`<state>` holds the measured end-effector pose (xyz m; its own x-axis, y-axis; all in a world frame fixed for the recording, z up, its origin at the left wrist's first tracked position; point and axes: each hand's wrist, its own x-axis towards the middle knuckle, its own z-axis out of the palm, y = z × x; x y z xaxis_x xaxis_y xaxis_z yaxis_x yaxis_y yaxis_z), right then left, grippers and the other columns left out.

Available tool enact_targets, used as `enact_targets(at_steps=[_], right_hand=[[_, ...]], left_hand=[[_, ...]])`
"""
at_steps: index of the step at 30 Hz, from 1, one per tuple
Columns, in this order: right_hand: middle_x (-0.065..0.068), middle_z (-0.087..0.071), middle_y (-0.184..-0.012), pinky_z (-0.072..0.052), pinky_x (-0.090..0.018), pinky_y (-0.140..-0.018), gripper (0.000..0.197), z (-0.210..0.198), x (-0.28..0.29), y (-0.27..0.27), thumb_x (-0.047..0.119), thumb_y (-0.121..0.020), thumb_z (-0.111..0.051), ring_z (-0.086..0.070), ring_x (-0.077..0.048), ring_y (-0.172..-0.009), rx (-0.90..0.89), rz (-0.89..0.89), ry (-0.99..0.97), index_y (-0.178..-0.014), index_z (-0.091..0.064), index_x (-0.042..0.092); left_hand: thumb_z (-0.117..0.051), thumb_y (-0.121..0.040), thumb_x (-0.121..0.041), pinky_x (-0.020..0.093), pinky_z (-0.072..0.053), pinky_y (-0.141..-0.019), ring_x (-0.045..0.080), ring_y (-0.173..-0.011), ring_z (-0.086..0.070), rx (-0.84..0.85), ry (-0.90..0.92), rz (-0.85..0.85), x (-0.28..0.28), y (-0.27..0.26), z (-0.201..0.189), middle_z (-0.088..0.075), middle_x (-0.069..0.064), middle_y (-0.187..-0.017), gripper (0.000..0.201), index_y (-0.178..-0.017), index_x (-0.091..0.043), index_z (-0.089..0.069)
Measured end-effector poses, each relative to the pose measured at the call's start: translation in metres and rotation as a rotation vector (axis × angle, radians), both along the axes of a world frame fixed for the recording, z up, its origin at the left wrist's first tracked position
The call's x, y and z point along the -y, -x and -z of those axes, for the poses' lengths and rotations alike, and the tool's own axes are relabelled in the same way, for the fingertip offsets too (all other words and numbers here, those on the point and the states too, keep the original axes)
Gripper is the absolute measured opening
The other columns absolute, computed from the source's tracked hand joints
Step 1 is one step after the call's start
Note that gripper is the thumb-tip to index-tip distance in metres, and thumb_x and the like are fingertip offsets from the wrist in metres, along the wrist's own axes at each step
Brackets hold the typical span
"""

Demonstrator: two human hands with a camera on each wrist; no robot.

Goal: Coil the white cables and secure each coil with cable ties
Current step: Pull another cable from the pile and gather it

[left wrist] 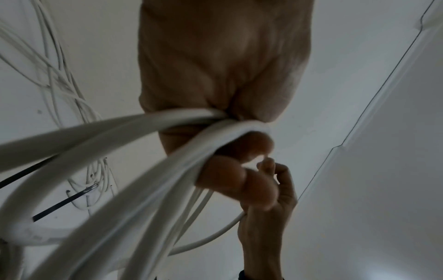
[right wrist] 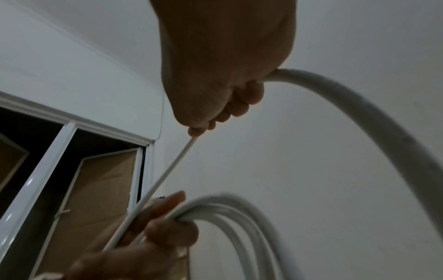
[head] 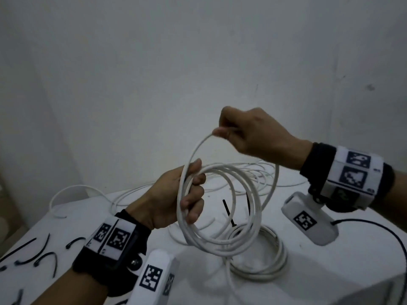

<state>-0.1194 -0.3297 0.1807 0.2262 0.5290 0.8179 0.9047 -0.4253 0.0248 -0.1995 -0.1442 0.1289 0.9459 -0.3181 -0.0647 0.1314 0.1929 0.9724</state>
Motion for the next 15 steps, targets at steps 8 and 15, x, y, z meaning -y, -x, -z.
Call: enact_targets(at_steps=[8,15], right_hand=[[0.004,-0.041,-0.046,-0.03,-0.029,-0.047,0.024,0.021,0.015,-0.025,0.033,-0.093,-0.057,-0.035,-0.012,-0.042,-0.221,0.154,0.031,-0.084,-0.055,0.01],[-0.002,-0.047,-0.05,-0.028,-0.02,-0.047,0.026,0.047,0.019,-0.043,0.036,-0.092,-0.058,-0.034,-0.013,-0.046,-0.448,0.107,-0.104,-0.078,-0.054,0.014]], left_hand=[[-0.036,-0.089,-0.055,0.013,-0.02,-0.03,0.016,-0.021,-0.028,-0.027,-0.013,-0.067,-0.01,0.003,0.002,-0.025,0.002,-0.031,0.049,-0.064,-0.013,-0.04],[-0.047,-0.088,-0.045,0.012,-0.021,-0.029,0.012,-0.021,-0.025,-0.016,-0.12,-0.046,-0.008,0.007,0.003,-0.022,-0.003,-0.033,0.039,-0.065,-0.014,-0.04]])
